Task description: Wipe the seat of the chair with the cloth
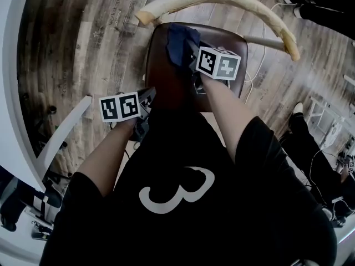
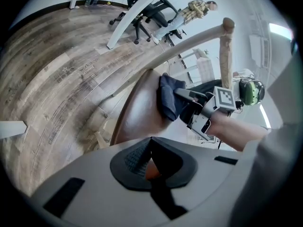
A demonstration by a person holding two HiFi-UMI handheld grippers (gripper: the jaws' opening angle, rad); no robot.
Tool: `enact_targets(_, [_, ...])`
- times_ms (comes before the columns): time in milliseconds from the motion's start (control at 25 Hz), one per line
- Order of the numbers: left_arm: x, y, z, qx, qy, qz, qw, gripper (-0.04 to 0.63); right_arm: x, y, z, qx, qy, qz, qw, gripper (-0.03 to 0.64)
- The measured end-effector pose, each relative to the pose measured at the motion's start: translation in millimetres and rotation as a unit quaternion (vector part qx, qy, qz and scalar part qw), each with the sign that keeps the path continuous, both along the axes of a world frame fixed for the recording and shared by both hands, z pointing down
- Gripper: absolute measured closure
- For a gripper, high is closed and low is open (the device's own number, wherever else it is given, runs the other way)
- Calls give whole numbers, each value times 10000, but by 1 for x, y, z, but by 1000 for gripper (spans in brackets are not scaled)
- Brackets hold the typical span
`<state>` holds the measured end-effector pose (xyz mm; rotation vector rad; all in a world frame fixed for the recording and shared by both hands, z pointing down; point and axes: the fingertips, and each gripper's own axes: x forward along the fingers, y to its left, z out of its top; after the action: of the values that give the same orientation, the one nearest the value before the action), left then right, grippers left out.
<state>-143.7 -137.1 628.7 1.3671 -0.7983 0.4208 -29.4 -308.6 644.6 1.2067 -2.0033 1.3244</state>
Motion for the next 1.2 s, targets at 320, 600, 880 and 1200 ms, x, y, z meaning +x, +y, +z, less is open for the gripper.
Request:
enact_targets(320, [24,-6,-3,25,-28,339,9994,583,62,-1,-3,15,153,519,9985,563])
enact_targets(600, [36,-14,3,32,14,577,9983,583,100,-1,-2,37,356,875,9955,563])
enact_targets(880, [40,-17,9,7,-18,753,9972,583,139,2,1,78,716,868,9936,563])
enact_targets(1200, [46,-22,6,26,-76,885,9960,583,200,16,2,-10,1198,1075,9870,563])
